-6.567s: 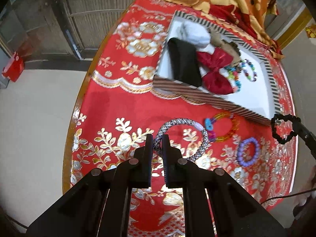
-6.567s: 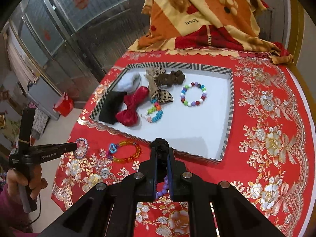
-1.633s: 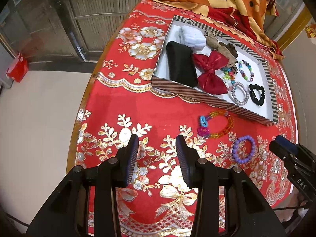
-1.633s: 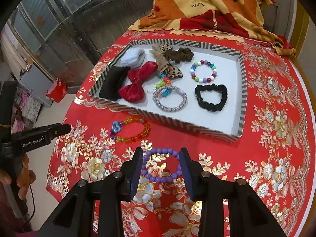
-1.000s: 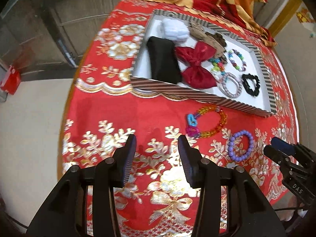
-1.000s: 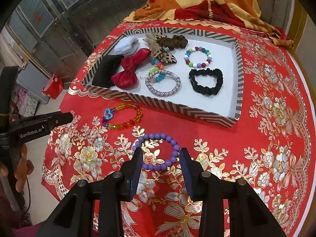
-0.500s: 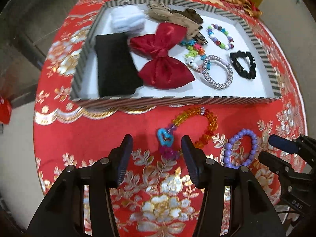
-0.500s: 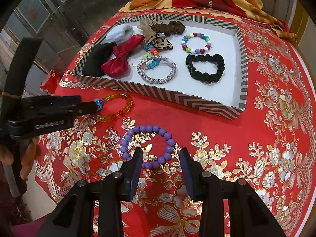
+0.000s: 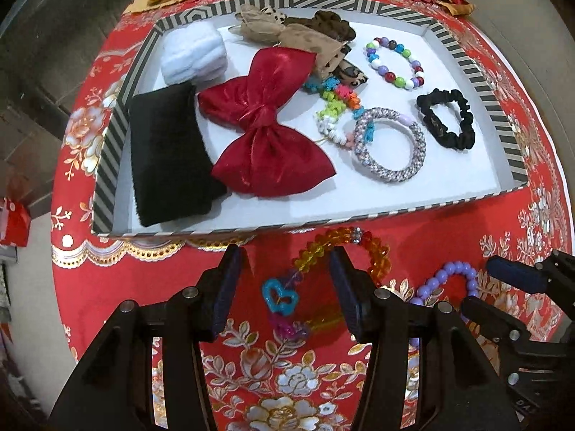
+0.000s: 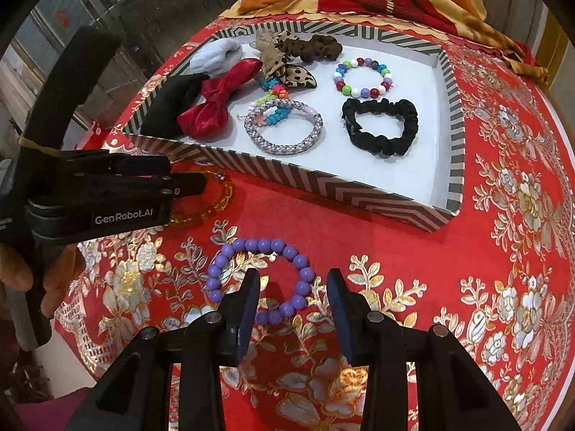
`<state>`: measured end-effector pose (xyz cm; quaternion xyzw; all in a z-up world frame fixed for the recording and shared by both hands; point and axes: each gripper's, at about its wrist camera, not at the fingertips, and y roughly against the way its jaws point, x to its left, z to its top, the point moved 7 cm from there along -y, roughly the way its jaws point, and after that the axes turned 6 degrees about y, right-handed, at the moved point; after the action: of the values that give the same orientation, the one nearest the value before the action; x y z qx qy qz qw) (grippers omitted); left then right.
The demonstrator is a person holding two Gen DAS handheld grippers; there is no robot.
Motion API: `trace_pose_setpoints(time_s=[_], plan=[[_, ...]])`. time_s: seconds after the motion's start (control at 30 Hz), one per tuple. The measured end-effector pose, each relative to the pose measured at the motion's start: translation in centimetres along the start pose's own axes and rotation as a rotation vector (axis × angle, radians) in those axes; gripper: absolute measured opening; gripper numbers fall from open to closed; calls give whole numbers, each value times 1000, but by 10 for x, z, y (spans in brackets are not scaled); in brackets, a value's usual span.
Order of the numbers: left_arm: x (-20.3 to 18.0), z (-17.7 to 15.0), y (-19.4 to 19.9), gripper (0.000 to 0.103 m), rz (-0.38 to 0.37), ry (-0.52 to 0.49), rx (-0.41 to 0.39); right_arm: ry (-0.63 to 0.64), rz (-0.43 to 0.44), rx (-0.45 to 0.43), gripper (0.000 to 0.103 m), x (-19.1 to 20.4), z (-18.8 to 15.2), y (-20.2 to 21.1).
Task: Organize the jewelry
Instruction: 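Grasp the amber bead bracelet with the left tool while the right tool grasps the purple bead bracelet, then carry both bead bracelets into the tray and open both tools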
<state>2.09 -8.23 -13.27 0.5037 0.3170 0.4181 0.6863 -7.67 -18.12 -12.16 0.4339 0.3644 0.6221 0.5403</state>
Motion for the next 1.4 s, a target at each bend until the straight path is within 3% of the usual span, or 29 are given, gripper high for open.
trace_pose_setpoints(time_s=[0.1, 0.2, 0.27, 0.37, 0.47, 0.7, 1.07, 1.4], plan=[[-8, 4, -1, 45, 4, -22, -21, 16, -16, 2, 37, 0, -1, -7], [-15, 3, -2, 30, -35, -17, -16, 41, -44, -13, 36, 2, -1, -8], [-18, 3, -2, 17, -39, -23, -15, 63, -82, -22, 26, 2, 0, -8], [-24, -2, -1, 8, -51, -28, -18, 92, -101, -33, 15, 2, -2, -9], [-24, -9, 0, 8, -91, -17, -8, 71, -73, -43, 9, -2, -4, -7], [-7, -22, 16, 8, -168, 50, 38, 57, -22, -121, 9, -2, 7, 29], [-3, -10, 96, 8, -223, 44, -81, 64, -30, -221, 9, -10, 32, 87], [-18, 18, 133, 8, -241, 12, -150, 61, -74, -269, 9, -33, 59, 116]])
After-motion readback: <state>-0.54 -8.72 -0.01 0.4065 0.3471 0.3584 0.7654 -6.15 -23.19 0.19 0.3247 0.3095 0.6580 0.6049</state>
